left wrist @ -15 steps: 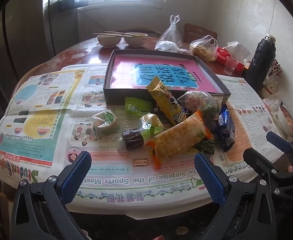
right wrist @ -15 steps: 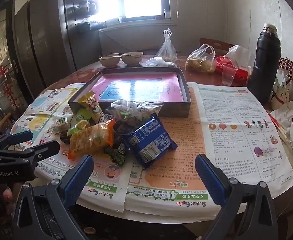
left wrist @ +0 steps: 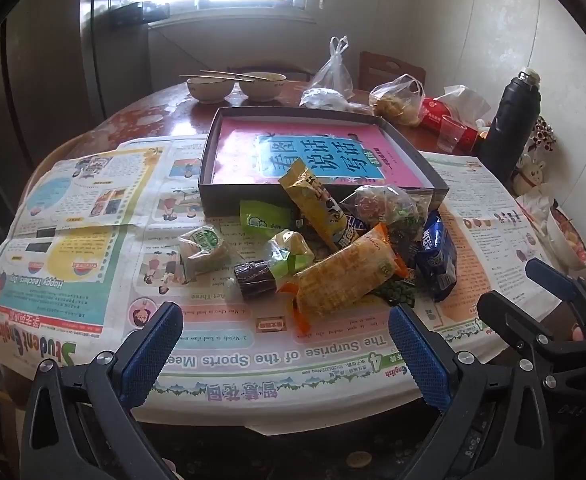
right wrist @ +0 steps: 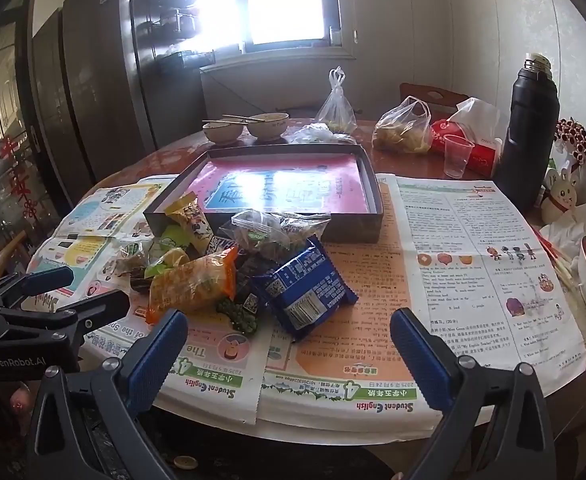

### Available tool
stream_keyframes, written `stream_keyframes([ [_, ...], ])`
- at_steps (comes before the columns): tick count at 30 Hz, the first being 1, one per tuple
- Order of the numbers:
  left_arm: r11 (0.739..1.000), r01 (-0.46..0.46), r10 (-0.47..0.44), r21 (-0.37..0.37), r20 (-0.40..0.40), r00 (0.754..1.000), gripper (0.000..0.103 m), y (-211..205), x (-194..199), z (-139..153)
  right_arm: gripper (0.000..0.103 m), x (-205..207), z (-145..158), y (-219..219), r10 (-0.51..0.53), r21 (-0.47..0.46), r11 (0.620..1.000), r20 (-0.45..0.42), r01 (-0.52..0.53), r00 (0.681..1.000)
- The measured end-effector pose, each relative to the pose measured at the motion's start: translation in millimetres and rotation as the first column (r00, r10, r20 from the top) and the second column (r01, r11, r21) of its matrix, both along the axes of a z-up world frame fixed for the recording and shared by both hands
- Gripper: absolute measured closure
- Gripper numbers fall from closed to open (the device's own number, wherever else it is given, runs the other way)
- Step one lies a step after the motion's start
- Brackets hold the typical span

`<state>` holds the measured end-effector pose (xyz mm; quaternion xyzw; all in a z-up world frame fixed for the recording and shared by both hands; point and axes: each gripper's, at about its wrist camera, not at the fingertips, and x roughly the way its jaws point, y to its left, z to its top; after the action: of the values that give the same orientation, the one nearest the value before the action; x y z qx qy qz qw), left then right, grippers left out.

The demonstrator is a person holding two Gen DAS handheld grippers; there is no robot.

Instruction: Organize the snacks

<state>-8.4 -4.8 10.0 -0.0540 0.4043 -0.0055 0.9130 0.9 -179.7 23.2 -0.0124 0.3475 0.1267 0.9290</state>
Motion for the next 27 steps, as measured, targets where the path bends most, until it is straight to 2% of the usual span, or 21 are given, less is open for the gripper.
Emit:
stream_keyframes([
  [27,1.000,0.009,-0.009,-0.001,0.002,1.000,0.000,-4.9,-0.9,-0.5,0.001,-2.4,1.1,0.1,-0.008,-0.009,1.000,0.008,0.008,1.000],
])
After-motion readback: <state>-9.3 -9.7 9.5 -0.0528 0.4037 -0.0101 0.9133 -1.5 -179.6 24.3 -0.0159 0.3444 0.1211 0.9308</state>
